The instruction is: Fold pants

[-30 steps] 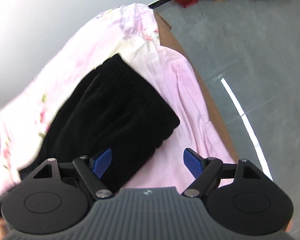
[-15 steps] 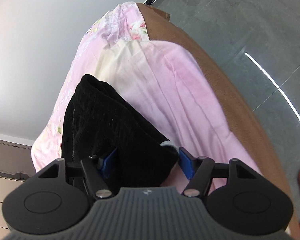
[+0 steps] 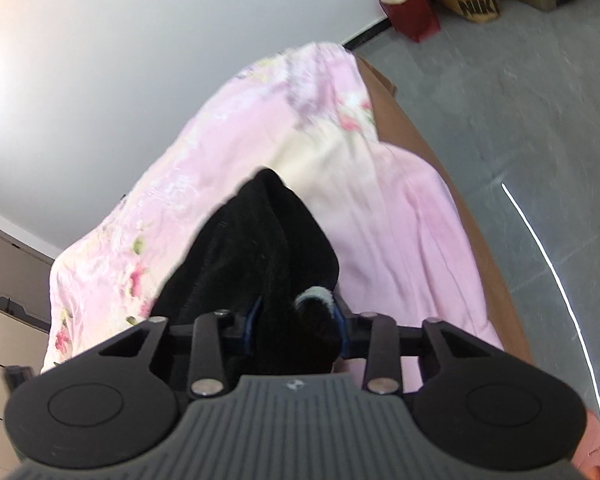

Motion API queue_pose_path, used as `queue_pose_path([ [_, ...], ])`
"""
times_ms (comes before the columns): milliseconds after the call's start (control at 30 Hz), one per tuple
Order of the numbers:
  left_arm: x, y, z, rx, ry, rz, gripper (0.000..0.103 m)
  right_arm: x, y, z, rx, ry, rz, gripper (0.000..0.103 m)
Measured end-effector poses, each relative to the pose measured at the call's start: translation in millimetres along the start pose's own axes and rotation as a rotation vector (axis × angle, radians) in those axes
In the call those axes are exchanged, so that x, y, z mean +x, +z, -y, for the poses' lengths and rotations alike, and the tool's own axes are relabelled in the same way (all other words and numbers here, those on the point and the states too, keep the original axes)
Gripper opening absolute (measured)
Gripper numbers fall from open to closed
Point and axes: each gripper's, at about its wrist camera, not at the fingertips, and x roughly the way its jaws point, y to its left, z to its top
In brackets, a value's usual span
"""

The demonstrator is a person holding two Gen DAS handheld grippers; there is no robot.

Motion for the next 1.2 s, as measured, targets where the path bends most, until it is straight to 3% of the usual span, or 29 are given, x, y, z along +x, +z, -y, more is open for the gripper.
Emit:
queue_pose_path([
  [167, -12, 6, 5, 0.011, 0.024, 0.012, 0.028, -21, 3, -58, -0.1, 0.008, 0.026, 0.026],
  [300, -53, 1, -5, 0.03, -0.024, 0.088, 0.027, -37, -3, -103, -0.158, 0.012, 0.037, 0.024],
  [400, -82, -8, -21, 0.059, -0.001, 0.1, 0.027, -46, -12, -142, -0.21, 0.017, 0.045, 0.024],
  [500, -104, -20, -49, 0.072, 0.021, 0.087, 0.027, -54, -25, -185, -0.262, 0.028, 0.054, 0.023],
  [700, -132, -54, -130, 0.003, 0.071, 0.05, 0.027, -52, -57, -281, -0.376, 0.035, 0.06, 0.022],
  [933, -172, -77, -226, -0.159, 0.071, 0.101, 0.027, -4, -124, -400, -0.547, 0.036, 0.0, 0.021],
  [1067, -188, -90, -270, -0.262, 0.019, 0.135, 0.027, 45, -181, -456, -0.653, 0.039, -0.093, 0.02],
  [1200, -192, -104, -299, -0.31, -0.03, 0.145, 0.027, 101, -253, -484, -0.773, 0.04, -0.223, 0.015],
])
